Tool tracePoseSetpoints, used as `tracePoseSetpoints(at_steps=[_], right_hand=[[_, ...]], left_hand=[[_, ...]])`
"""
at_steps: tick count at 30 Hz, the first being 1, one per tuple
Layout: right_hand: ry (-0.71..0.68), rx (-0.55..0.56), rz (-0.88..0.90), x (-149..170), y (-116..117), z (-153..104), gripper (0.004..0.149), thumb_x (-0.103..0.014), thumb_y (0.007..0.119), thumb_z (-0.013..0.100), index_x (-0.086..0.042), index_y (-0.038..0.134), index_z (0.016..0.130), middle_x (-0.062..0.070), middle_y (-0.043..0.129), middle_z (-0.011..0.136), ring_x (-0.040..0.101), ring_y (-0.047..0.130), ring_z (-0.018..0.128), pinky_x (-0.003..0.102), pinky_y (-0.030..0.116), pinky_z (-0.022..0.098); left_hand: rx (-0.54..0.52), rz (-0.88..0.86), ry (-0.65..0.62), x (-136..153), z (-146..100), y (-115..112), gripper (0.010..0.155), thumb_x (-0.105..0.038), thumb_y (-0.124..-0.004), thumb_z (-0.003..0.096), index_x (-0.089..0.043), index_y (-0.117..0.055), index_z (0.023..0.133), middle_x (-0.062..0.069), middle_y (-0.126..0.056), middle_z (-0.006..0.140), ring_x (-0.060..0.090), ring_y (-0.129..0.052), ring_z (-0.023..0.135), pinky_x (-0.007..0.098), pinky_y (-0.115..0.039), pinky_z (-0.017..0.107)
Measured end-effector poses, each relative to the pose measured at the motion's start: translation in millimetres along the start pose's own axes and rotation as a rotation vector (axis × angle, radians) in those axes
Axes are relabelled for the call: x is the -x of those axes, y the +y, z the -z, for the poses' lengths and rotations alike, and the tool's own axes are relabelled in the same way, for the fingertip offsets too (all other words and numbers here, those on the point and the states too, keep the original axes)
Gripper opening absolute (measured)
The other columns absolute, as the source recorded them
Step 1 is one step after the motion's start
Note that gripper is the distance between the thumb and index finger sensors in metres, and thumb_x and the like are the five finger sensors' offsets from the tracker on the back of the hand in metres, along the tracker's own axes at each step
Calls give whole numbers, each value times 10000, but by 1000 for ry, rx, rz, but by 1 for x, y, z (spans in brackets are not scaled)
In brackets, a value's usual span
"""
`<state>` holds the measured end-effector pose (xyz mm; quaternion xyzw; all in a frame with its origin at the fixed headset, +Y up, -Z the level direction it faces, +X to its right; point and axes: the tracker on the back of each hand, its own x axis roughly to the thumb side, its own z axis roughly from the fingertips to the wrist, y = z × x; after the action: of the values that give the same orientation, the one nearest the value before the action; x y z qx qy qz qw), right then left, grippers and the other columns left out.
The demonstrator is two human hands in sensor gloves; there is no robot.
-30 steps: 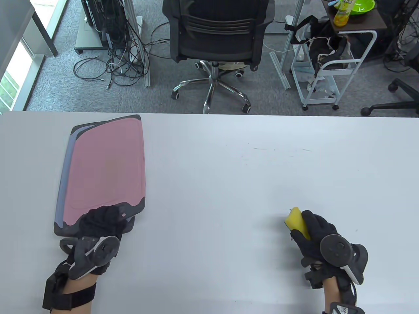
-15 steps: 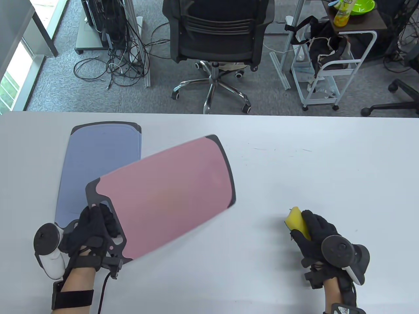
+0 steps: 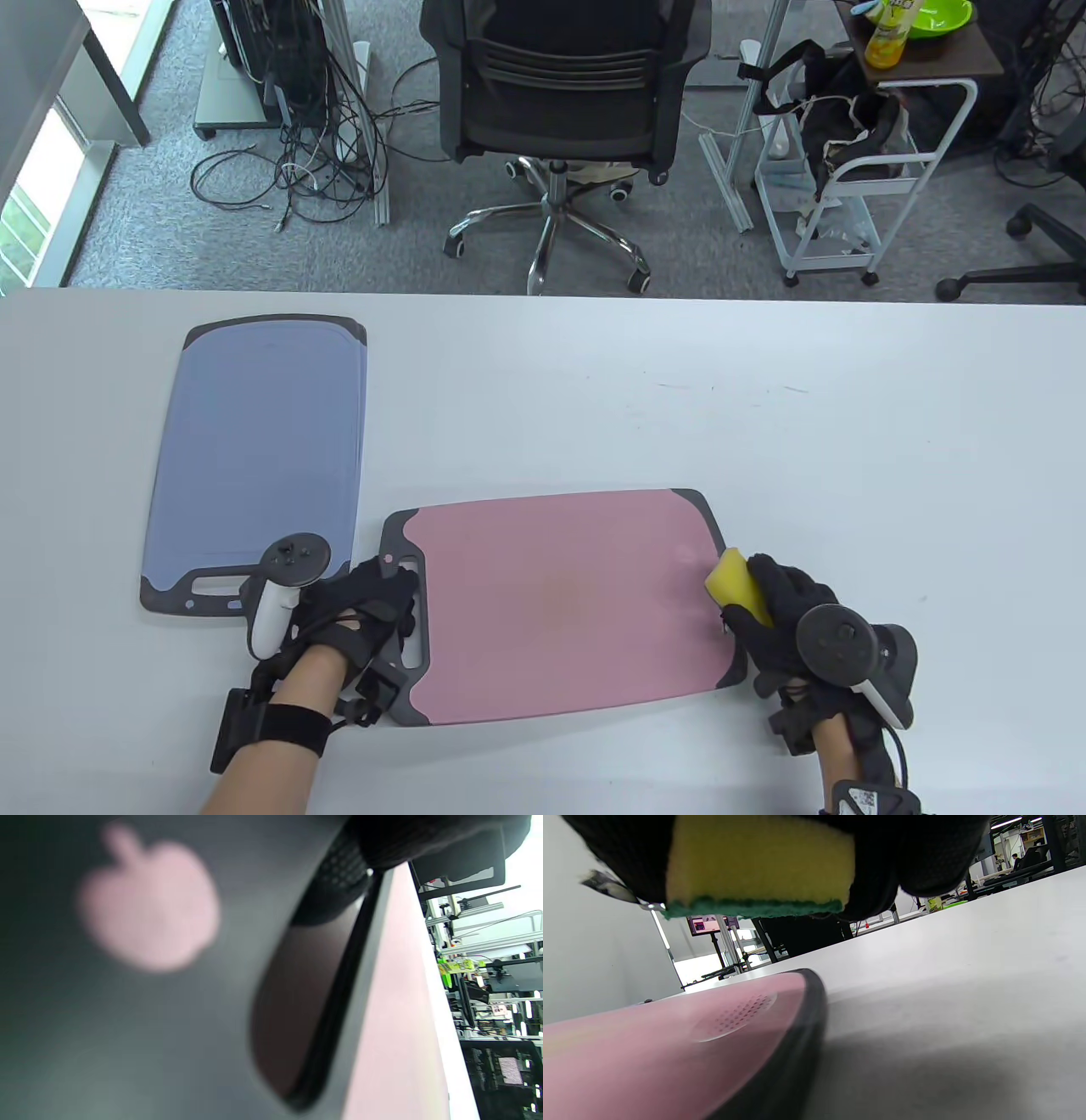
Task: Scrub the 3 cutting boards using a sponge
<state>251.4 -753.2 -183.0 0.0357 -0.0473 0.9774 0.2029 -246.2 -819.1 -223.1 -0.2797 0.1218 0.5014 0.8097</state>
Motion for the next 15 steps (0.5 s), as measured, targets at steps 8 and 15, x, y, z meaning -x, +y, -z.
tracePoseSetpoints(at_steps=[8,15], right_hand=[[-152,-73,-166,-99,34,43,720,-570,794,457,-129,696,1018,137,787,911,309,837,729,519,724,568],[-241,-99,-204,-218,80,86,711,-573,790,463,-123,711,1007,139,805,896,310,853,713,515,733,556]], left_hand=[[40,9,-54,0,4,-9,488,-539,-783,552,-198,-734,898,-75,-954,638,5,-1058,364,211,-1017,243],[65,-6,-48,0,5,-9,511,-539,-770,561,-191,-708,930,-76,-937,665,9,-1055,391,220,-1015,270]])
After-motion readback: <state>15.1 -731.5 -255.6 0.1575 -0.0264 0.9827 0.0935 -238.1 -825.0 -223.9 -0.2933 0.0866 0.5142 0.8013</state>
